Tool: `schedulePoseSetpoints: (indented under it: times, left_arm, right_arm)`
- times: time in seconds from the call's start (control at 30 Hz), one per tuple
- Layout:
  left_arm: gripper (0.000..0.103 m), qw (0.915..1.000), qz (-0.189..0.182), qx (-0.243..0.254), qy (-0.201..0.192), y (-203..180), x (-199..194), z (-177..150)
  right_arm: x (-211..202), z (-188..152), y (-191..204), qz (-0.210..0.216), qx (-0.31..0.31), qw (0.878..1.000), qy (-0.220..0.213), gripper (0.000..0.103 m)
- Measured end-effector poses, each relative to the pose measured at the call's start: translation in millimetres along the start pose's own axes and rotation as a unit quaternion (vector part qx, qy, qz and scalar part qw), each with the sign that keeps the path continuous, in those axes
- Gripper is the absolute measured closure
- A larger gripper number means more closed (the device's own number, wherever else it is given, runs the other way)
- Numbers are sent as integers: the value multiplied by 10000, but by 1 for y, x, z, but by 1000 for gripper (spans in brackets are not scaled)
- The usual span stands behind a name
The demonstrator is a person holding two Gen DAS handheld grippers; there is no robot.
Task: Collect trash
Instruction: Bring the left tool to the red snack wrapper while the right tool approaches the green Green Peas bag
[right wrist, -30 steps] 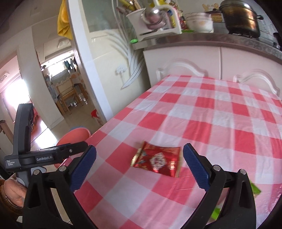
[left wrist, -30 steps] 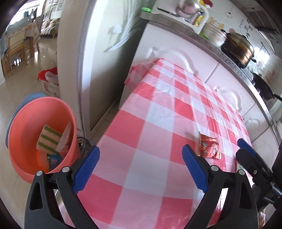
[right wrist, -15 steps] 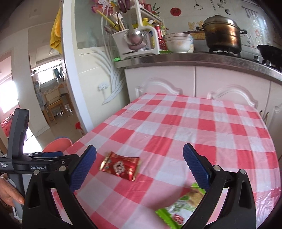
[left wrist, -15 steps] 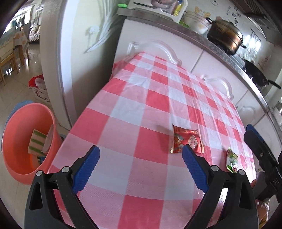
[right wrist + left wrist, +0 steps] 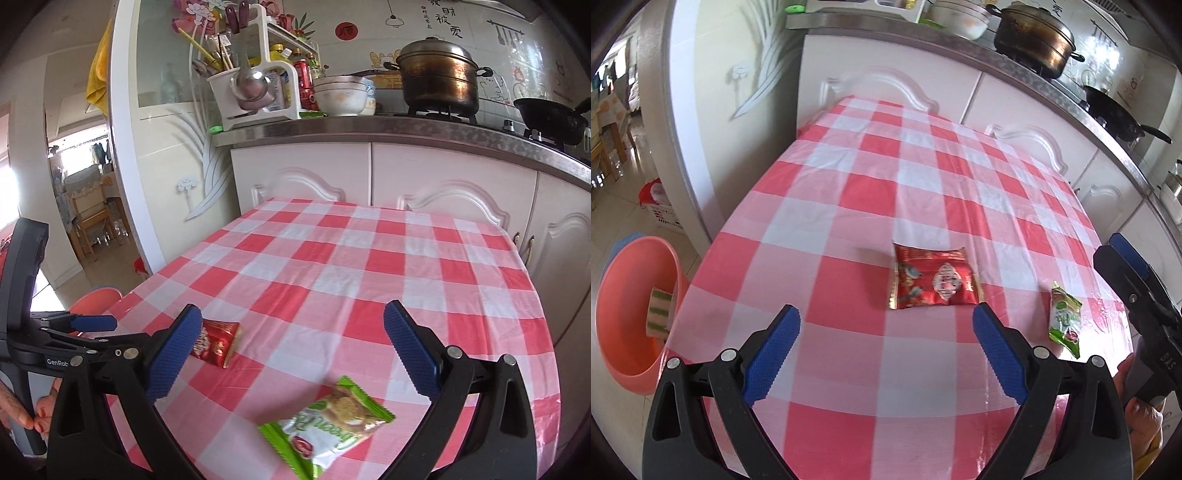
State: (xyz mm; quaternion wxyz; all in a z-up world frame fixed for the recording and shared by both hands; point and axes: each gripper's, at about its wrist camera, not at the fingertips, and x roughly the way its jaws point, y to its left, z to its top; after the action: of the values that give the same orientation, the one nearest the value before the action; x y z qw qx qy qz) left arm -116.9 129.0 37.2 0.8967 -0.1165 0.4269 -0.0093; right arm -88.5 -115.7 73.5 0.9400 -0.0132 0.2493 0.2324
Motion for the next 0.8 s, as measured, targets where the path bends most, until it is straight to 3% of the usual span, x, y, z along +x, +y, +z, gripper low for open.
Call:
schedulePoseSetpoints:
  times: [0.53, 0.8]
  left_arm:
    - [10, 9993, -225, 303, -50, -38, 8, -2]
    - [10, 9991, -211, 360, -34, -45, 18, -3]
  right_arm:
    - [-13, -8, -18, -373, -142, 9992, 57, 4]
    - [-4, -14, -40, -163, -21, 9986, 500, 4]
